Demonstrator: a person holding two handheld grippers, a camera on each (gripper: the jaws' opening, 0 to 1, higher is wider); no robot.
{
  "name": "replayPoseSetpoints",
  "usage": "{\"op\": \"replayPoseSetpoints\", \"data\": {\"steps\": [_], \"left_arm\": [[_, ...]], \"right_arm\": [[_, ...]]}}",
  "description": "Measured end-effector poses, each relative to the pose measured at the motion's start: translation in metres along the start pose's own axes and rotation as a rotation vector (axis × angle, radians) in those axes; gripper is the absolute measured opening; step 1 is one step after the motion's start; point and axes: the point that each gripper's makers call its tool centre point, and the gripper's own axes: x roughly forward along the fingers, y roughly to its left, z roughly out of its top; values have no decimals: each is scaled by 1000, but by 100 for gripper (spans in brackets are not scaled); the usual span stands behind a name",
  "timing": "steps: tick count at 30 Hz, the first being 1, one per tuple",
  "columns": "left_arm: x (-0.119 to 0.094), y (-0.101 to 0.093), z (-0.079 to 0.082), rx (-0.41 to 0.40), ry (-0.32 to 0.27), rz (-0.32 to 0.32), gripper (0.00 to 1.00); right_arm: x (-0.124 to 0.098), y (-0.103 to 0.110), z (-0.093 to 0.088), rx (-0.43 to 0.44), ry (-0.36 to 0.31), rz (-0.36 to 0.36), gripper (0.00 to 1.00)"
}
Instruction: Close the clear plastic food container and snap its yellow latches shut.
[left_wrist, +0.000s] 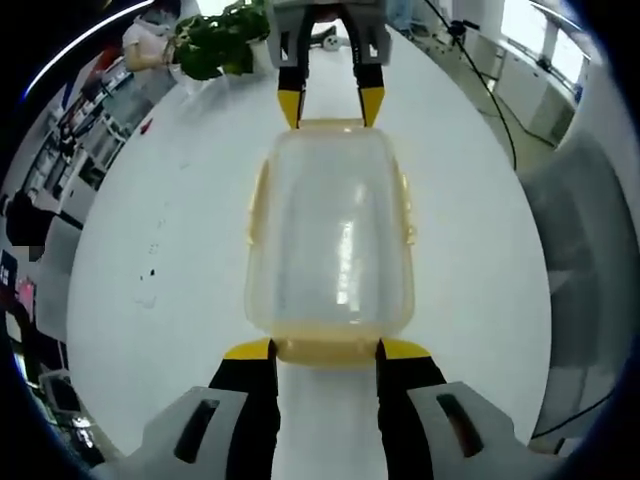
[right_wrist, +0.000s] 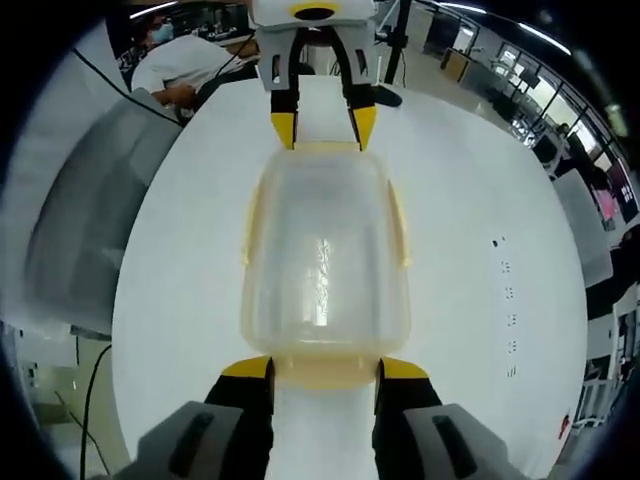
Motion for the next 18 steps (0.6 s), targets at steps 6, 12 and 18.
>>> {"op": "replayPoseSetpoints", "data": {"steps": [6,12,18], "left_arm": [[5,0,-3,-8,7,-5,35],[8,2,-4,-9,9,-7,35],[15,0,-5,-13,6,-20,35]], "right_arm": [[5,-1,-2,4,1,5,37],[12,-4,-4,6,11,7,37],[16,-2,-8,10,18,18,37]]}}
